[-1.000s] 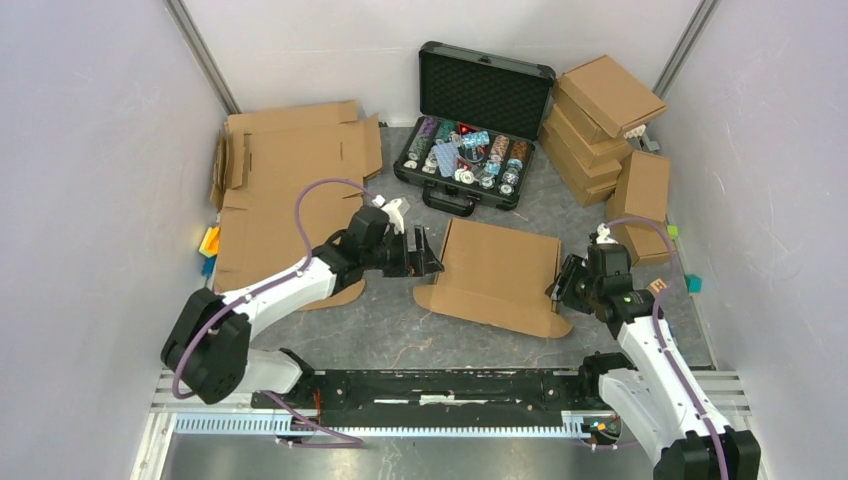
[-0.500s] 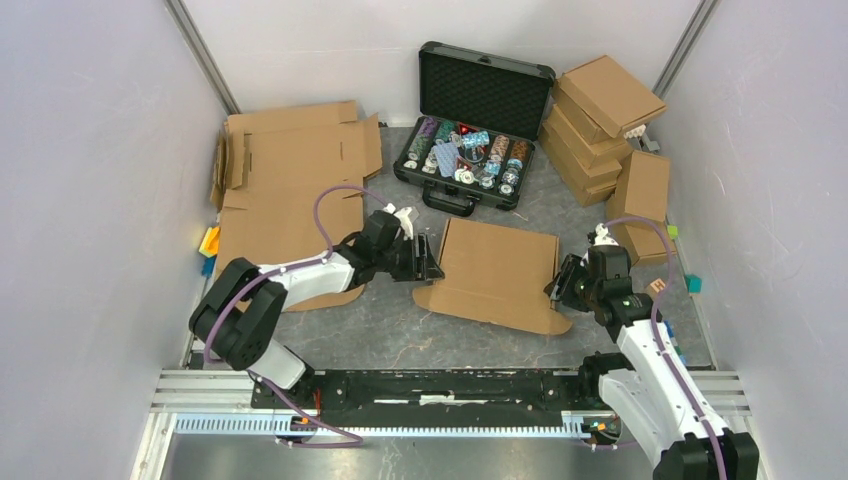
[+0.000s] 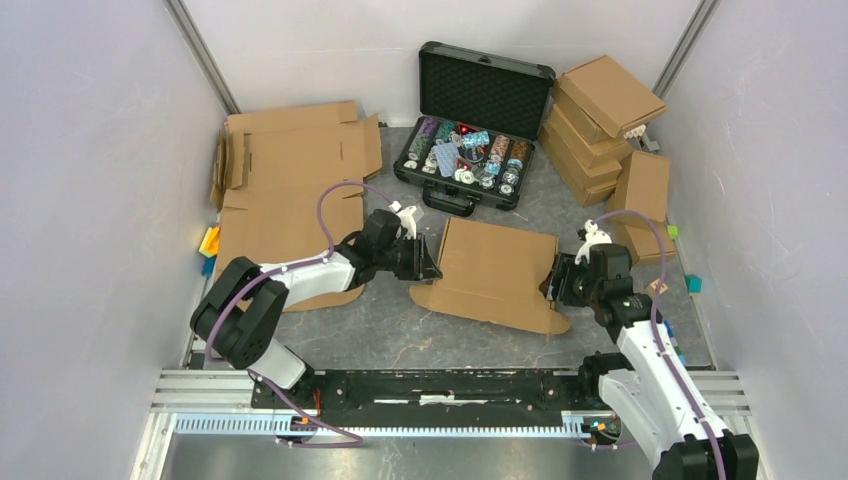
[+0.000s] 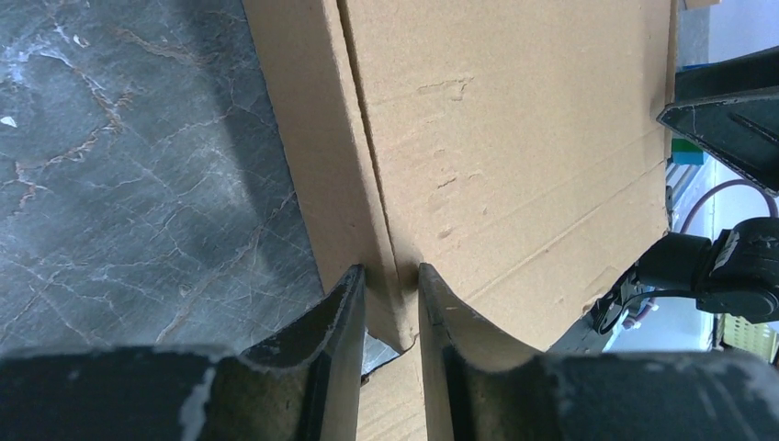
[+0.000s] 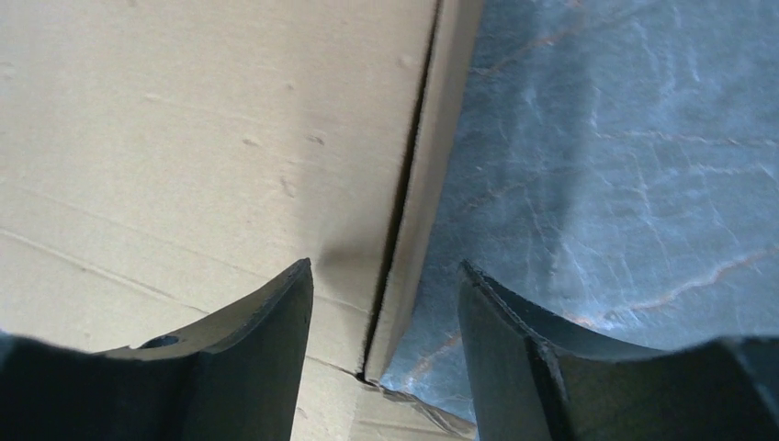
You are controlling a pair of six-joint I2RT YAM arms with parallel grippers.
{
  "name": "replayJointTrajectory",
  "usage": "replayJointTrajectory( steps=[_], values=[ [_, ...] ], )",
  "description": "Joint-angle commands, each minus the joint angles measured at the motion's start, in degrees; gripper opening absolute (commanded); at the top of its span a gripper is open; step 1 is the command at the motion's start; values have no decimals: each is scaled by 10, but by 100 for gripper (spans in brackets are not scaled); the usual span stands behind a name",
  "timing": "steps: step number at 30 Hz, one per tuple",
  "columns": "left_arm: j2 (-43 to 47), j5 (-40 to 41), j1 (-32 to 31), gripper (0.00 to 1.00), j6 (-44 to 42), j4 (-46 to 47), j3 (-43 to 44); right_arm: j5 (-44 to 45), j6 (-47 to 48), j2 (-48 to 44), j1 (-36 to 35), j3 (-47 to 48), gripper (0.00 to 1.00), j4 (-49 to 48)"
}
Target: Fold the paper box
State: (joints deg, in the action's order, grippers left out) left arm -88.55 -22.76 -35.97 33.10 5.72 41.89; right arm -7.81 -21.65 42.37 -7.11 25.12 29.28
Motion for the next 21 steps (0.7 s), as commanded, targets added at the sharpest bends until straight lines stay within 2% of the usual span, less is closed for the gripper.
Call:
replayJointTrajectory(
  steps=[1, 7, 10, 13, 15, 17, 19, 21],
  values=[
    [9, -10, 1, 33, -39, 6, 11, -77, 38, 6, -2, -20, 60, -71],
    [-24, -52, -5, 30, -53, 8, 42, -156, 1, -10, -3, -56, 36, -117],
    [-34, -47, -8, 29, -68, -4, 62, -189, -32, -24, -13, -65, 35, -118],
    [-42, -4, -8, 45, -87, -45, 93, -174, -50, -52, -35, -62, 38, -98],
    [-44, 44, -7, 57, -94, -75, 114, -173, -63, -73, -47, -68, 44, -91],
    [-36, 88, -6, 64, -97, -91, 123, -190, -67, -85, -56, -82, 51, -89],
    [-17, 120, -4, 72, -95, -98, 125, -184, -44, -92, -58, -82, 60, -68],
    [16, 146, -2, 79, -92, -109, 121, -129, -2, -91, -58, -48, 68, -15]
  ],
)
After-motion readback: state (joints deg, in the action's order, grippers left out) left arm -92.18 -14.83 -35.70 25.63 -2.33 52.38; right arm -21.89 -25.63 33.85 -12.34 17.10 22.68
